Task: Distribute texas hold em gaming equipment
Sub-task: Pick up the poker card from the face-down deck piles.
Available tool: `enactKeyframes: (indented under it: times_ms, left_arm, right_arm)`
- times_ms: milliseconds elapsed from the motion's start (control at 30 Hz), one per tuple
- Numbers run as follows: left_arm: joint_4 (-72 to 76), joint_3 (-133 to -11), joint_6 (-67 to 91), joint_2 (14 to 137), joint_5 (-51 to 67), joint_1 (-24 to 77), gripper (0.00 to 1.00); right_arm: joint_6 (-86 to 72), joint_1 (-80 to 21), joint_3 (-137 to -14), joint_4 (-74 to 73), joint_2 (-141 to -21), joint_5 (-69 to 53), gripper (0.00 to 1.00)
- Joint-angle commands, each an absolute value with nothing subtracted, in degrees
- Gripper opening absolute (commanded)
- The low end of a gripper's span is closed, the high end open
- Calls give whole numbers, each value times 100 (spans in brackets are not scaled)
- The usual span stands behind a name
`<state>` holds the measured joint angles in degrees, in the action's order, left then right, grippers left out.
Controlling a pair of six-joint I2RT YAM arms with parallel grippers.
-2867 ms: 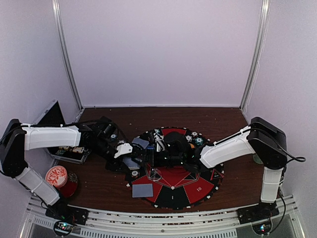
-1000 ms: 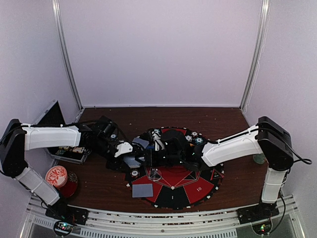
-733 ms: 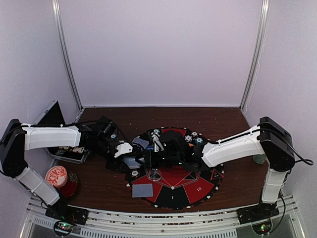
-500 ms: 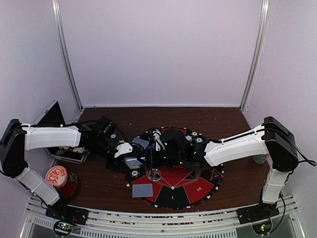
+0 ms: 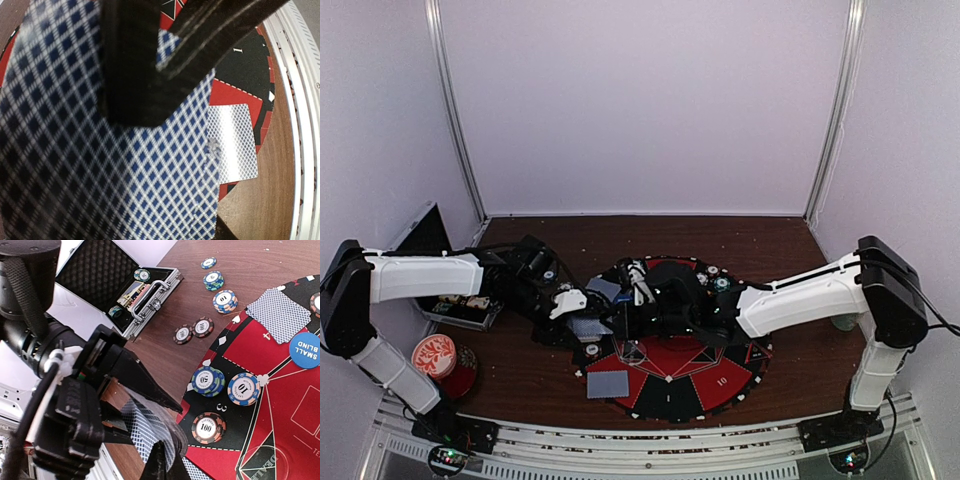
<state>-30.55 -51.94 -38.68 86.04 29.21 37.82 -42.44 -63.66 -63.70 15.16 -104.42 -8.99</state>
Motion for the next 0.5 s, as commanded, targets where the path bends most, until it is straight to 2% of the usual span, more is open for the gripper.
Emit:
enactKeyframes:
  times_ms: [0,467]
  left_arm:
    - [-2945,-5211,-3944,8622,3220,3839,39]
    - [-2947,-5211,-3930,8572,3205,3832,39]
  right_arm:
    - [-4289,-6383,-6138,1814,-10085,-966,0]
    - [-4451,-6222,-4665,2118,-8629,-1237,0]
